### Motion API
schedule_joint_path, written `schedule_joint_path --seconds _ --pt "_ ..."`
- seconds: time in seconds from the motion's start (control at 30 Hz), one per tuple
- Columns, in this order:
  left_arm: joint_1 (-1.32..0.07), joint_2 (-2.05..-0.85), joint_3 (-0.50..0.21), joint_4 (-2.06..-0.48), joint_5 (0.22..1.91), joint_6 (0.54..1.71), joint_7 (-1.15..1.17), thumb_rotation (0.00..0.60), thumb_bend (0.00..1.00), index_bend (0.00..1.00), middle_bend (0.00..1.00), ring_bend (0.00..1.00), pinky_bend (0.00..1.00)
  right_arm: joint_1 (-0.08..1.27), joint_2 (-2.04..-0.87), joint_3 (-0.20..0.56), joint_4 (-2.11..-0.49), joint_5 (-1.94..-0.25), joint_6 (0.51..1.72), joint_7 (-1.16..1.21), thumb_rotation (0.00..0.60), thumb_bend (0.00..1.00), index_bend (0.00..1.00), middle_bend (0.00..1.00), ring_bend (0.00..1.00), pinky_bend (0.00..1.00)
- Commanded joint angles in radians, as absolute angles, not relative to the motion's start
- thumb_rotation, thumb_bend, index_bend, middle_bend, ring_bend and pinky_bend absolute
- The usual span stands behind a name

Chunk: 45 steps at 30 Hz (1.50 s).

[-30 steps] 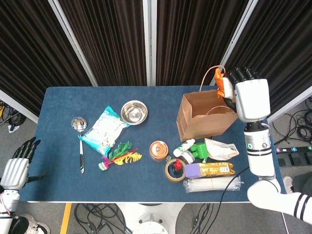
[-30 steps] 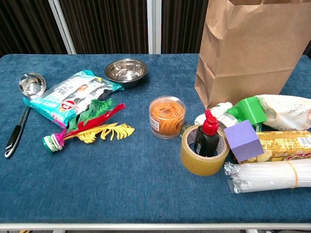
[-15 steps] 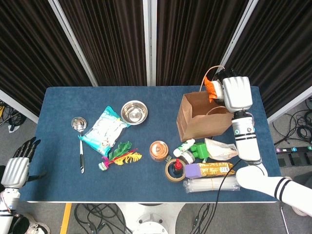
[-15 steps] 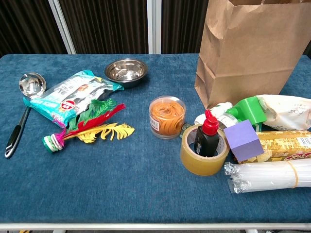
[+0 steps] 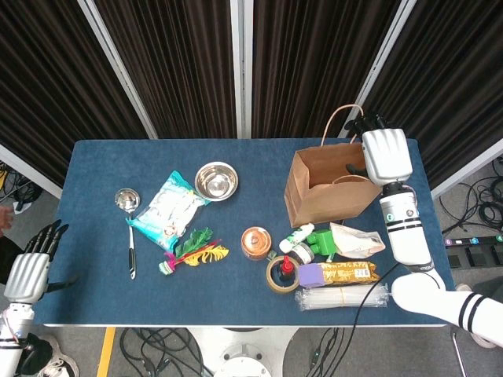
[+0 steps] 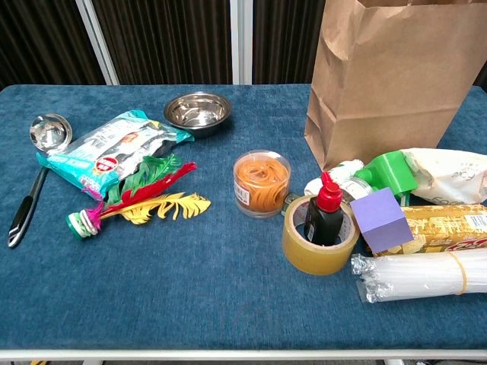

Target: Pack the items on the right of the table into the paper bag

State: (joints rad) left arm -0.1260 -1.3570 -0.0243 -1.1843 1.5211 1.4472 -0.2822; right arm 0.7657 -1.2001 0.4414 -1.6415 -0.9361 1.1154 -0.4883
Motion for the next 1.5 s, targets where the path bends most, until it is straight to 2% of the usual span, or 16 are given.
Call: schedule_joint_path --seconds 0.03,0.3,0.43,0.53,0.63,0.8,0.97,1.1,1.27,1.4,1.5 --pt "-0.129 -1.356 -0.026 -1.187 1.521 1.445 -0.279 0.600 0.17 0.07 0.12 0.02 0.16 0.769 -1.191 0.449 -1.658 -0.952 1.140 -0.476 0.600 0.00 0.31 0.28 0.15 0.34" --pt "-0.139 -1.351 -0.035 -1.210 1.521 1.447 -0.256 0.600 0.17 0.07 0.12 0.02 0.16 0.781 -1.139 0.511 -1.793 -1.031 1.227 -0.435 0.600 0.00 0.31 0.28 0.16 0.34" --pt "-0.137 -1.345 -0.033 -1.224 1.522 1.451 -0.246 0.600 0.17 0.07 0.12 0.02 0.16 0.770 -1.102 0.509 -1.908 -1.105 1.265 -0.435 0.600 0.00 0.31 0.28 0.16 0.34" --pt "-0.137 -1.343 -0.031 -1.233 1.526 1.455 -0.236 0.600 0.17 0.07 0.12 0.02 0.16 0.738 -1.080 0.459 -1.992 -1.201 1.288 -0.437 0.600 0.00 0.31 0.28 0.17 0.34" --pt "-0.136 -1.342 -0.029 -1.242 1.530 1.459 -0.226 0.600 0.17 0.07 0.12 0.02 0.16 0.679 -1.053 0.370 -2.071 -1.296 1.306 -0.455 0.600 0.00 0.31 0.29 0.17 0.34" --pt "-0.132 -1.346 -0.024 -1.248 1.530 1.460 -0.218 0.600 0.17 0.07 0.12 0.02 0.16 0.531 -0.992 0.170 -2.148 -1.377 1.323 -0.506 0.600 0.00 0.30 0.28 0.17 0.34" --pt "-0.131 -1.362 -0.028 -1.239 1.524 1.464 -0.221 0.600 0.17 0.07 0.12 0.02 0.16 0.389 -0.952 0.016 -2.110 -1.423 1.349 -0.411 0.600 0.00 0.30 0.28 0.17 0.34" --pt "-0.130 -1.373 -0.024 -1.219 1.525 1.461 -0.231 0.600 0.17 0.07 0.12 0.02 0.16 0.310 -0.972 -0.047 -1.982 -1.468 1.381 -0.302 0.600 0.00 0.30 0.28 0.17 0.34" --pt "-0.136 -1.389 -0.021 -1.195 1.535 1.460 -0.235 0.600 0.17 0.07 0.12 0.02 0.16 0.284 -1.054 -0.035 -1.811 -1.466 1.384 -0.197 0.600 0.00 0.30 0.27 0.16 0.34" --pt "-0.132 -1.398 -0.007 -1.174 1.547 1.463 -0.234 0.600 0.17 0.07 0.12 0.02 0.16 0.286 -1.127 -0.010 -1.720 -1.458 1.374 -0.162 0.600 0.00 0.22 0.23 0.15 0.31" --pt "-0.124 -1.402 -0.002 -1.158 1.546 1.467 -0.244 0.600 0.17 0.07 0.12 0.02 0.16 0.289 -1.185 0.012 -1.663 -1.432 1.362 -0.151 0.600 0.00 0.20 0.22 0.14 0.29"
